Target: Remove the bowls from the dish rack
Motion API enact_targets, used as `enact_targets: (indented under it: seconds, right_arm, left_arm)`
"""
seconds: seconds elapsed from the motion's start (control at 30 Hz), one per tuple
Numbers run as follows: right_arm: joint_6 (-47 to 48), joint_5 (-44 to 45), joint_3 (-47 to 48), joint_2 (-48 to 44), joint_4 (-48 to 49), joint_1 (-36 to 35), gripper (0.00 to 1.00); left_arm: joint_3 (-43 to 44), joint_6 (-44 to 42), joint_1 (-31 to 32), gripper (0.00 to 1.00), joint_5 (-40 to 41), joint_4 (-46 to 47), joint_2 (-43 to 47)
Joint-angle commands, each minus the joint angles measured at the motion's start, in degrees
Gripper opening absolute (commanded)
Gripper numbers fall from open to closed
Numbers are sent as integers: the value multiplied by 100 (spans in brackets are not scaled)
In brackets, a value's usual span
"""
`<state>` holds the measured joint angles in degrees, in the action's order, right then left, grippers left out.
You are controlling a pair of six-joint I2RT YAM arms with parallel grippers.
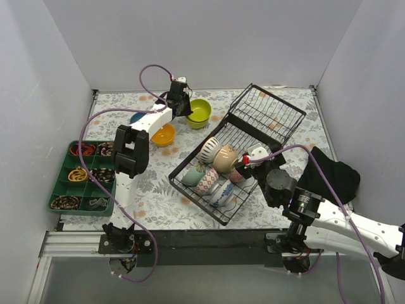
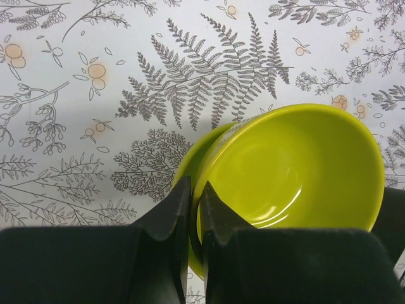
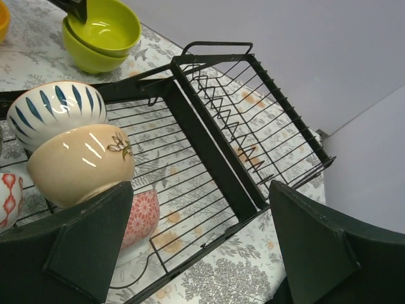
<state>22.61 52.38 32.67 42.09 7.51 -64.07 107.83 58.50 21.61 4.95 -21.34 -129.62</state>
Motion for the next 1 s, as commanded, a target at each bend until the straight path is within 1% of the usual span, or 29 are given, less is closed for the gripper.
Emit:
enact_targets:
  seconds: [0.0,0.1,0.23,0.3,0.33,0.4,0.53,0.63,0.7,0.77,0.83,0.87,0.9,0.97]
  right_arm:
    - [-986,-255,74,-332,-742,62,96]
    - [-1065,-263,3,-464,-742,88,96]
    - [-1153,-334,-50,-482,-742,123,96]
    - [-1189,-360,-67,-456,-891,141,96]
    - [-1232,-377,-67,-447,-900,132,96]
    - [-1294,-378,-67,-438,-918,141,95]
    - [-1575,-421,3,-473,-1154,185,95]
    - [-1961,-474,90,-447,-1356,255,95]
    - [-2356,-544,152,-403,-1594,307,96]
    - [-2629,-667,196,-377,-1804,395,95]
    - [-3016,-799,205,-342,-1963,509,95]
    - [-3121,-834,205,-341,-2025,562,95]
    - [-3296,-878,205,-333,-2138,606,95]
    - [-3447,-1001,188,-341,-2244,764,95]
  left_arm:
    - [318,-93,10,10,102,157,121]
    - [195,-102,10,17,164,130,235]
    - [-42,-146,19,18,182,130,446]
    - [-148,-137,28,21,147,139,508]
    - [-174,-146,19,33,120,139,526]
    - [-218,-155,28,42,76,87,526]
    - [-236,-120,19,48,24,-10,700]
    - [-297,-84,19,58,-29,-28,990]
    - [-341,-84,28,68,-38,-28,1377]
    - [-499,-102,28,74,-29,-28,1684]
    - [-683,-111,28,83,-21,-71,2185]
    - [-893,-111,37,84,-29,-72,2361]
    - [-1052,-102,45,89,-12,-98,2745]
    - [-1516,-146,80,93,-29,-98,3125]
